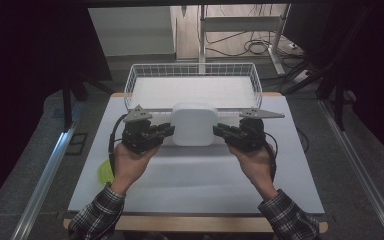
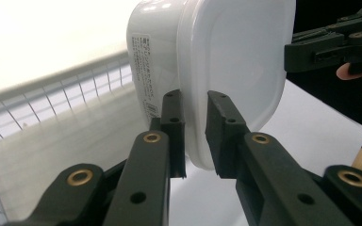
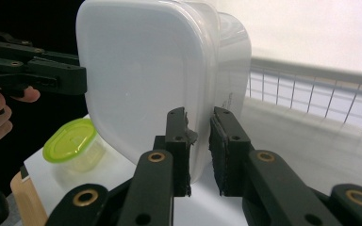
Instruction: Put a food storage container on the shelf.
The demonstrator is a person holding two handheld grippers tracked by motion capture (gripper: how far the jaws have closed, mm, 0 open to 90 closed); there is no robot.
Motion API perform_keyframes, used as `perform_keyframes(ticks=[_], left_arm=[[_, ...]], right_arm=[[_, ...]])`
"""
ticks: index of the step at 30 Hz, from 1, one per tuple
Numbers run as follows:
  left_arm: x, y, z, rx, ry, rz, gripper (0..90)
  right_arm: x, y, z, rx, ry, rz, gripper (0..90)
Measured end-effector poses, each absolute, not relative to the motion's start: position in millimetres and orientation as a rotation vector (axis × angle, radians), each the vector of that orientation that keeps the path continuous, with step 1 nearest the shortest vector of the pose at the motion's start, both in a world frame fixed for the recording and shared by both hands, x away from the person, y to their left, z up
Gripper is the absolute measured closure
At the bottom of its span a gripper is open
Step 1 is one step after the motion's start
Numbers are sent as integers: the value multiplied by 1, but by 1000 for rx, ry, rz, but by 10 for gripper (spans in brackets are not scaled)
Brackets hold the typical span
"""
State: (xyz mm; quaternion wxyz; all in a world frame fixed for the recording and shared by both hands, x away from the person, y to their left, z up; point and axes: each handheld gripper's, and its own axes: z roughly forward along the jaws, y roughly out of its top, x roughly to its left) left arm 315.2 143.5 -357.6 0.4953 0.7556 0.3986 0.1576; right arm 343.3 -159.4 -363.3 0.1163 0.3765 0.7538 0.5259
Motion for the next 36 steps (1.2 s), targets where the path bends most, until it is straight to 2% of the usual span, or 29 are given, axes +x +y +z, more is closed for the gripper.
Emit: perform_keyframes(ticks=[20, 36], left_arm=[[347, 152, -314, 1788, 954, 398, 784], [381, 152, -310, 1751, 982, 347, 785]], right_arm=[[376, -150, -316, 1085, 2173, 1555, 778], [410, -148, -304, 1130, 2155, 1531, 772]])
